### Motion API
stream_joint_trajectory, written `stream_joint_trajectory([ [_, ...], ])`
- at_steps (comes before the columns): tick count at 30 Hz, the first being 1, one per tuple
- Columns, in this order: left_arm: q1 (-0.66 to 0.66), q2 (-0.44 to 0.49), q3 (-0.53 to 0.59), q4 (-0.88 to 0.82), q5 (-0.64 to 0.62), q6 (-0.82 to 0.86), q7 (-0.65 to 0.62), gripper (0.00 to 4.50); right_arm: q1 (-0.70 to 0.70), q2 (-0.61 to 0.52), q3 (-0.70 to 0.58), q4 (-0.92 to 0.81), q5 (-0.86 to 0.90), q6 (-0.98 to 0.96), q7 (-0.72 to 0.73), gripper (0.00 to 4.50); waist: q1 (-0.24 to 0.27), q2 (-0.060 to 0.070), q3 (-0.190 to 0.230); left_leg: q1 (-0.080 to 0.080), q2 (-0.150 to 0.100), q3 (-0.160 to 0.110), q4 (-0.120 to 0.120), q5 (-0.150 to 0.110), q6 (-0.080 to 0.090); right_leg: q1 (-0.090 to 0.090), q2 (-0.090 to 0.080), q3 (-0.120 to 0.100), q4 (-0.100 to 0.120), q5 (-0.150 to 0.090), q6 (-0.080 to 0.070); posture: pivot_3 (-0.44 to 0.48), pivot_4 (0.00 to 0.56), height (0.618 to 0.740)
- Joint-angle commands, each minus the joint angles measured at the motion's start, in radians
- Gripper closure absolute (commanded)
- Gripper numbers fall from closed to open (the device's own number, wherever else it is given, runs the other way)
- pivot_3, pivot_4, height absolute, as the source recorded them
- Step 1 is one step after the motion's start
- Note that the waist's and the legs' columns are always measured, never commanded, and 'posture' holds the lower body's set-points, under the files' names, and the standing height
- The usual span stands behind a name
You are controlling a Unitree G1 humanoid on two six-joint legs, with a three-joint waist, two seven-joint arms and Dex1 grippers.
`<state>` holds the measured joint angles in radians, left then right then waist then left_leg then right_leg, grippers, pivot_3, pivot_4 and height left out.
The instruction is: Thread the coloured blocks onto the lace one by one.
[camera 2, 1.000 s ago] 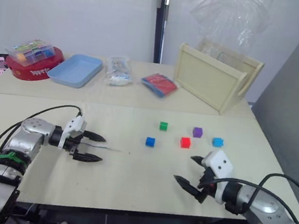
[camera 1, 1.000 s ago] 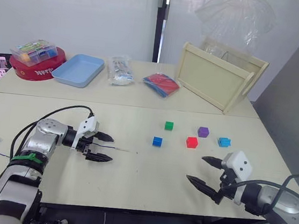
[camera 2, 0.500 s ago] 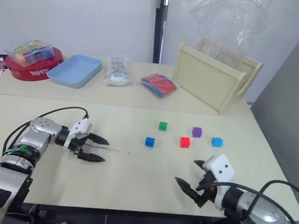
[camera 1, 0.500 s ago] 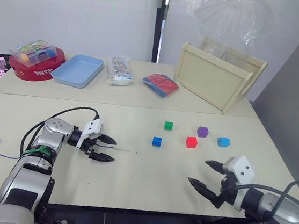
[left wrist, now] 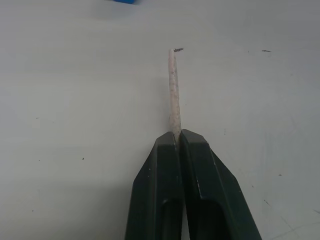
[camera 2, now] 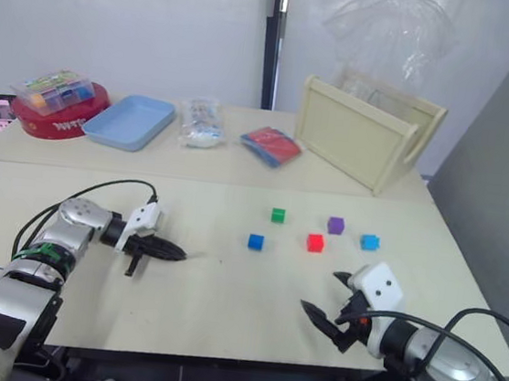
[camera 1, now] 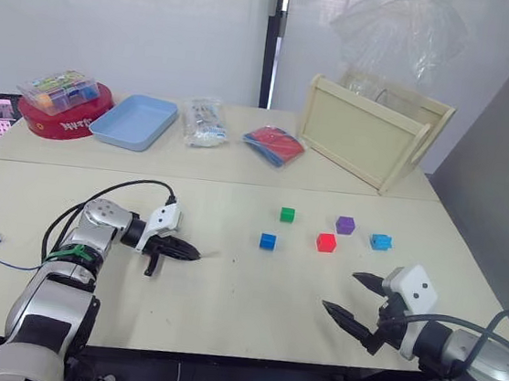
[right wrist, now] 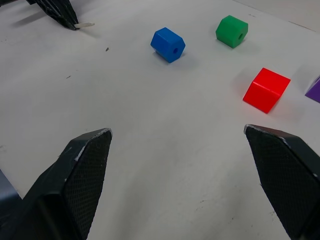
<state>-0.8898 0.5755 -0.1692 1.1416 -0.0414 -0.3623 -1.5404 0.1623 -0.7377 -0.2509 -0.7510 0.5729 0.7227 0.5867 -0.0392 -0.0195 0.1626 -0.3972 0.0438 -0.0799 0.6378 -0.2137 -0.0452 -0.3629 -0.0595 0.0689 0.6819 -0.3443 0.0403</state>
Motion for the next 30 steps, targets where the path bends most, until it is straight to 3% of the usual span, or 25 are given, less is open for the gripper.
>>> stream_joint_trajectory([
  [1,0.03,-0.02,-0.026,0.037,0.057,0.004,0.008,4.48,0.0,0.002,-0.029,-0.046,0.014,-0.005,-0.012,0.0,0.0,0.0,0.0,0.001,0.0,0.0,0.0,0.0,0.0,0.001,0.0,0.0,0.0,0.0,0.0,0.0,0.15,0.74],
  [12,-0.017,-0.007,0.026,-0.053,-0.007,0.099,-0.058,4.48,0.031,0.041,-0.017,-0.057,0.003,-0.01,-0.059,0.0,0.011,-0.001,0.0,0.005,0.0,0.0,0.0,-0.001,0.002,0.007,0.0,0.0,-0.002,0.0,0.001,0.0,0.15,0.74],
  [18,0.053,0.1,-0.1,-0.316,-0.081,0.218,-0.074,4.48,0.061,0.1,-0.009,-0.059,-0.022,-0.023,-0.123,0.0,0.0,-0.001,0.001,0.002,0.0,0.0,0.0,-0.002,0.002,0.004,0.0,0.0,-0.002,0.0,0.001,0.0,0.15,0.74],
  [28,0.127,0.067,-0.086,-0.339,0.003,0.161,0.007,4.48,0.064,0.133,-0.002,-0.062,-0.043,-0.028,-0.156,0.0,0.006,-0.001,0.001,0.002,0.0,0.0,0.0,-0.002,0.004,0.004,0.0,0.0,-0.003,-0.001,0.001,0.0,0.15,0.74],
  [30,0.135,0.06,-0.085,-0.32,0.012,0.13,0.02,3.82,0.067,0.134,-0.005,-0.063,-0.043,-0.028,-0.157,0.0,0.009,-0.001,0.001,0.003,0.0,0.0,0.0,-0.002,0.004,0.005,0.0,0.0,-0.003,-0.001,0.001,0.0,0.15,0.74],
])
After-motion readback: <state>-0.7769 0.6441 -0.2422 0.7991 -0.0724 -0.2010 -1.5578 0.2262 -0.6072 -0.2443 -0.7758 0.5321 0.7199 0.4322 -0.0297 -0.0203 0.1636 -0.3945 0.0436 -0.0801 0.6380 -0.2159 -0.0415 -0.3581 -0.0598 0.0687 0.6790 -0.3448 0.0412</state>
